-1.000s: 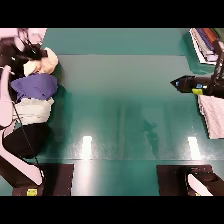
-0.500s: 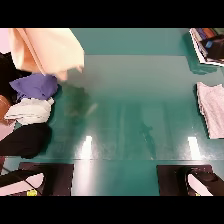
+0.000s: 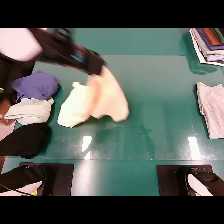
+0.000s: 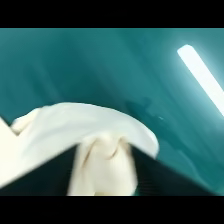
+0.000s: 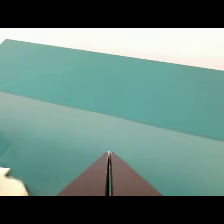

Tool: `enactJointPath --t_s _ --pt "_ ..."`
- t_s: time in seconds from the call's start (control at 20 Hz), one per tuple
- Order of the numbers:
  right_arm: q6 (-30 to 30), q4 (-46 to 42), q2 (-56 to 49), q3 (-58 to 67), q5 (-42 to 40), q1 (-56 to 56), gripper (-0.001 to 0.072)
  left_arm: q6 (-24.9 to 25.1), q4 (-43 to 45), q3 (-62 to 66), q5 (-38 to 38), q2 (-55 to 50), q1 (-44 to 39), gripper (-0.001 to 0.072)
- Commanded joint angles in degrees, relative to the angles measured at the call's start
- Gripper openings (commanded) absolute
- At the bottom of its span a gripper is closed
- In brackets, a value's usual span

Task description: Fold the shirts.

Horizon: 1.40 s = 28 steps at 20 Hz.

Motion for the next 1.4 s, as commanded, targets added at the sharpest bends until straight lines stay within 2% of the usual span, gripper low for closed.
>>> enactJointPath --t_s 0.0,0.1,0.25,0.4,0.5,0.8,1.1,1.15,1.25,1.3,1.35 --pt "0.07 -0.02 0.04 0.31 1.77 0.02 0.0015 2.64 -3.23 -4.59 7.52 -3.41 -4.72 0.0528" --pt "0.04 -0.02 0.02 0.31 2.89 0.02 0.0015 2.56 0.31 -4.55 3.06 -3.10 -0.02 0.0528" --pt "0.07 0.00 0.04 0.31 3.08 0.07 0.0015 2.29 2.86 -6.29 -4.79 -3.10 12.87 0.0527" --pt "0.09 0.04 0.00 0.17 3.41 0.07 0.0015 1.77 -0.90 -13.68 -4.68 -3.10 25.53 0.0528" --pt "0.09 0.04 -0.02 0.17 3.34 0.07 0.0015 3.08 -4.31 -21.14 -3.74 -3.13 31.04 0.0528" --pt "0.07 0.04 -0.02 0.17 3.37 0.07 0.0015 7.04 -11.50 -41.48 5.09 -3.54 36.83 0.0528" --pt "0.11 0.04 -0.02 0.17 3.80 0.07 0.0015 10.12 -19.93 -45.94 7.32 -6.80 36.83 0.0526" --pt "0.11 0.04 -0.02 0.17 4.15 0.07 0.0015 10.12 -20.50 -45.46 7.28 -6.80 36.83 0.0496" --pt "0.11 -0.13 -0.02 0.13 6.08 0.04 0.0015 10.12 -20.52 -43.34 6.67 -6.32 36.83 0.0078" --pt "0.15 -0.20 0.00 -0.26 7.43 -0.02 0.0016 10.16 -20.44 -41.66 6.21 -5.66 36.85 0.0023" --pt "1.84 -0.22 0.02 -1.46 8.81 -0.02 0.0015 10.19 -19.93 -39.23 5.68 -4.70 36.85 0.0023"
